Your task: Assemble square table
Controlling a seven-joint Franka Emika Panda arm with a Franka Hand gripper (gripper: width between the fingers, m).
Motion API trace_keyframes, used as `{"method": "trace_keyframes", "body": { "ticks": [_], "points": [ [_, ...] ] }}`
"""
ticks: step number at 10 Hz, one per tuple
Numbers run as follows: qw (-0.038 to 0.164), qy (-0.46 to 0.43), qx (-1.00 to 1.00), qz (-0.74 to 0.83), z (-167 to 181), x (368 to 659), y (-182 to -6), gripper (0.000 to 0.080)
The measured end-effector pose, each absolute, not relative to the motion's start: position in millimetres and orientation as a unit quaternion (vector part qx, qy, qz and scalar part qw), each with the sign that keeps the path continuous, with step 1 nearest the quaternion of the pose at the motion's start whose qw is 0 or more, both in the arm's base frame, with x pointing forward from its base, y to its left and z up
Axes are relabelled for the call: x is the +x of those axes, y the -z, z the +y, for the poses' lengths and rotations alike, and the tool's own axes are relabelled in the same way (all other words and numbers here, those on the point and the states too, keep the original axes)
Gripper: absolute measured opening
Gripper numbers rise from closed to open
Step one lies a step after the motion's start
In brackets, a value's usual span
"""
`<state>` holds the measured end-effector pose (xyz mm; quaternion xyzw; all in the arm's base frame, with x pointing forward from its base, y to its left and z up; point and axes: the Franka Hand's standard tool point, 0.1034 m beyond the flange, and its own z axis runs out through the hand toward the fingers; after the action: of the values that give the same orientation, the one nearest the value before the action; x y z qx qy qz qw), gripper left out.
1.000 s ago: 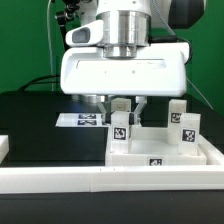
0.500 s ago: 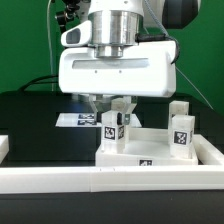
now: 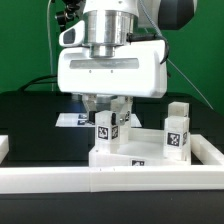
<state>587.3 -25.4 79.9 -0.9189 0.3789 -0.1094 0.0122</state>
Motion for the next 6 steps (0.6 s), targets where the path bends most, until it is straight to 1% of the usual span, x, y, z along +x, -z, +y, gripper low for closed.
{"method": "trace_keyframes", "body": {
  "ticks": [1,2,3,4,6],
  "points": [
    [0.017,0.111,-0.919,0.379,-23,589,-86.2,0.0461],
    [0.023,0.111,-0.918,0.38,-22,589,-94.0,0.0611],
    [0.028,0.108,-0.918,0.381,-19,590,-101.0,0.0637],
    [0.033,0.107,-0.917,0.383,-16,591,-106.1,0.0637],
    [0.031,0.107,-0.917,0.383,-17,590,-103.2,0.0649]
  ]
}}
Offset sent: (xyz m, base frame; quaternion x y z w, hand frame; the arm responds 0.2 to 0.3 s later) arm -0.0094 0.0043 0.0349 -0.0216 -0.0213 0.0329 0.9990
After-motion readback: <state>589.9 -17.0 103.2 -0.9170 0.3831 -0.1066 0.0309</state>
